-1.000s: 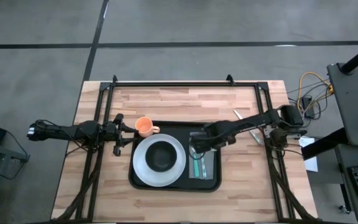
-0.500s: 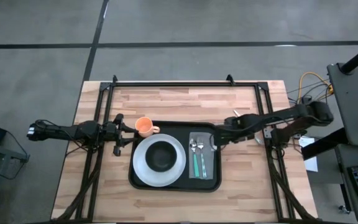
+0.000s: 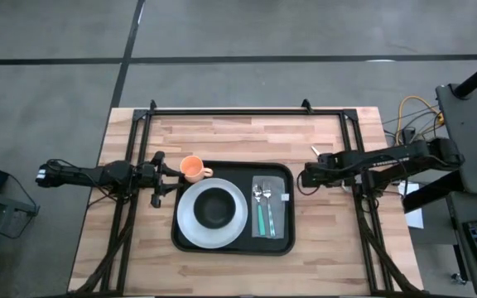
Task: Set up tray
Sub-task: Put the blue knife on the grey napkin beside the blue fork
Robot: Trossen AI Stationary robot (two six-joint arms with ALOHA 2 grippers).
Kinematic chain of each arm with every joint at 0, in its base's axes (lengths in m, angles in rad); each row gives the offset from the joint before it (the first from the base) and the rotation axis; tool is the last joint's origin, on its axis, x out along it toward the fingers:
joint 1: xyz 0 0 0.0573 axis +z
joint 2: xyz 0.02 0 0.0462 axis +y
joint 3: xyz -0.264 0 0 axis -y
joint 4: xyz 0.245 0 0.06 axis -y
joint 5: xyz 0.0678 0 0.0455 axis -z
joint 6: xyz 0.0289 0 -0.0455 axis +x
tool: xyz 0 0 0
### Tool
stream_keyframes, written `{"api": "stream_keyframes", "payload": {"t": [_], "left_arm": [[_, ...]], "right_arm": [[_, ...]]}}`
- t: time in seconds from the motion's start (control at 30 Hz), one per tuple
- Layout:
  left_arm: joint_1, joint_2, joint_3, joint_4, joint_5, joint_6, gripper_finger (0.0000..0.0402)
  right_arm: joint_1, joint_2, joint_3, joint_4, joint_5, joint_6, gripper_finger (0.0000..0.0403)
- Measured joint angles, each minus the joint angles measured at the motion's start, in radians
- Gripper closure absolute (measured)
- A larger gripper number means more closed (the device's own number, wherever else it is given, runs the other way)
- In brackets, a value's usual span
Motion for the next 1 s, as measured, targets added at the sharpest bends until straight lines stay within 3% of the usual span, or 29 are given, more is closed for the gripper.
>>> {"api": "stream_keyframes", "payload": {"t": [0.8,1.0], "left_arm": [[0.000,0.000,0.000,0.000,0.000,0.000,0.0256],[0.000,0.000,0.000,0.000,0.000,0.000,0.0256]], "right_arm": [[-0.422,-0.015,-0.024,0.005,-0.009,-0.375,0.0218],[-0.476,-0.015,-0.064,0.005,-0.087,-0.450,0.0220]]}}
